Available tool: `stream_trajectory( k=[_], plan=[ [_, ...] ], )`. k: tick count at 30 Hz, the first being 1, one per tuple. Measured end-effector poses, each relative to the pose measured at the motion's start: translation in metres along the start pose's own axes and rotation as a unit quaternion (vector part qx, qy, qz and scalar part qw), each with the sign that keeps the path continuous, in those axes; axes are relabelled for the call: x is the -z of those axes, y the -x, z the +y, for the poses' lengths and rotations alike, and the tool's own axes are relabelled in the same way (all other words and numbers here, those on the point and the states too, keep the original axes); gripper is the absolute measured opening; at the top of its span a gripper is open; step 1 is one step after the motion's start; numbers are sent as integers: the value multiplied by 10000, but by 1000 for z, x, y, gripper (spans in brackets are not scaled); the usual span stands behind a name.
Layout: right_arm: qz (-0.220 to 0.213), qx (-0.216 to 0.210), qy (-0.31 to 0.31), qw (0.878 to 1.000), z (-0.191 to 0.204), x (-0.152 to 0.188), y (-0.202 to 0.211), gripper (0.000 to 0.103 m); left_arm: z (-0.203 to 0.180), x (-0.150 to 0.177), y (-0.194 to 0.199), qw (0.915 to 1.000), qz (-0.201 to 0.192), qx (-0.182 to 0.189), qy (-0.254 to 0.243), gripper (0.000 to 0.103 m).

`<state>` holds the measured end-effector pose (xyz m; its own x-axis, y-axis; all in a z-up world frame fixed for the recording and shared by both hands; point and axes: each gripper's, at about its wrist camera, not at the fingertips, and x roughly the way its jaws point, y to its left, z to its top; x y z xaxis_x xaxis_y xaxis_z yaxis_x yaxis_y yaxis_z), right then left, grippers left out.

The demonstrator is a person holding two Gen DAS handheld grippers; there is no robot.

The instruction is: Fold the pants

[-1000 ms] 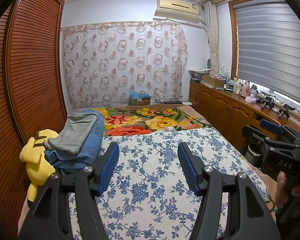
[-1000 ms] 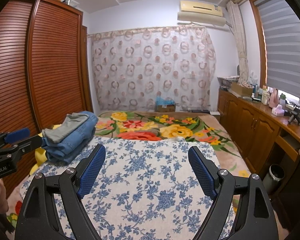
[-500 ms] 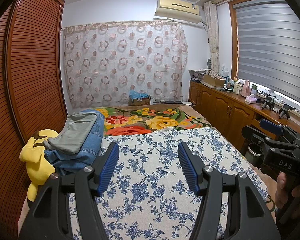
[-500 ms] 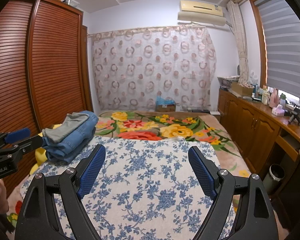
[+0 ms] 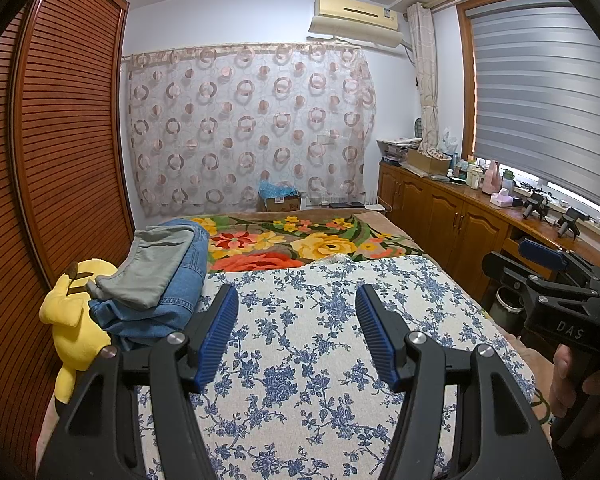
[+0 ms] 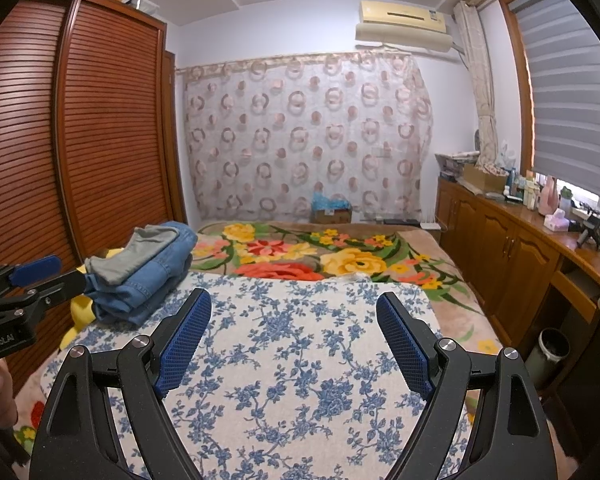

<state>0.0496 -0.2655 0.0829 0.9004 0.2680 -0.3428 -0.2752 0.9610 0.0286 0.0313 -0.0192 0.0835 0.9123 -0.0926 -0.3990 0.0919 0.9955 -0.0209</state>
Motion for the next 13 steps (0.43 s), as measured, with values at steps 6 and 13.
stream_trajectory(
  k=[6, 13],
  plan=[
    [1, 2, -7, 10000, 0, 0, 0, 87, 0, 0, 0, 10000, -3, 2, 2, 61],
    [1, 2, -3, 10000, 0, 0, 0, 87, 0, 0, 0, 10000, -4, -1, -2, 61]
  ],
)
